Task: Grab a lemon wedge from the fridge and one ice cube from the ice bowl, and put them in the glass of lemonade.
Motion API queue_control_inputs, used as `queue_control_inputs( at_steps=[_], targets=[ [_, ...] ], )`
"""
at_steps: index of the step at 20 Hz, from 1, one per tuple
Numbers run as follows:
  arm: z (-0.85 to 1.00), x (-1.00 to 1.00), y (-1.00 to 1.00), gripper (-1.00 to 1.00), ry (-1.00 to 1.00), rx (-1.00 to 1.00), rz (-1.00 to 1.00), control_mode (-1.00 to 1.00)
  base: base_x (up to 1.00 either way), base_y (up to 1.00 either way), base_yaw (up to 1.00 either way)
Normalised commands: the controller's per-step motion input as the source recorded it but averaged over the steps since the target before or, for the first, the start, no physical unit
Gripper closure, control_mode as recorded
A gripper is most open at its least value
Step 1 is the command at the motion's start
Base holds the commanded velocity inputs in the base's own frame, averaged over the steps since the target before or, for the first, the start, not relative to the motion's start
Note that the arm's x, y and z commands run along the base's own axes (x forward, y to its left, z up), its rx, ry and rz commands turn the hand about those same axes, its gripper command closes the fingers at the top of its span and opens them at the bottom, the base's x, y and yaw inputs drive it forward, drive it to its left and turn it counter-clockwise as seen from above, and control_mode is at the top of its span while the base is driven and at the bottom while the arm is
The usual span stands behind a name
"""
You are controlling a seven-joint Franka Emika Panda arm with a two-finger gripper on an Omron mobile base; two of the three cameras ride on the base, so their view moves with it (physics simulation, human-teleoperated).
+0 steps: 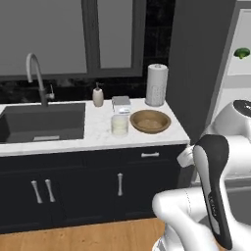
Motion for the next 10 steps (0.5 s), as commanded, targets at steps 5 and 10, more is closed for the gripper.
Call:
queue_control_inputs(
  at_steps=[5, 10],
  targets=[
    [0.00, 0.00, 0.00, 1.00, 0.00, 0.00, 0.00, 1.00, 0.57, 0.23, -0.23],
    [0.00, 0.00, 0.00, 1.00, 0.00, 0.00, 0.00, 1.00, 0.69, 0.40, -0.26]
  ],
)
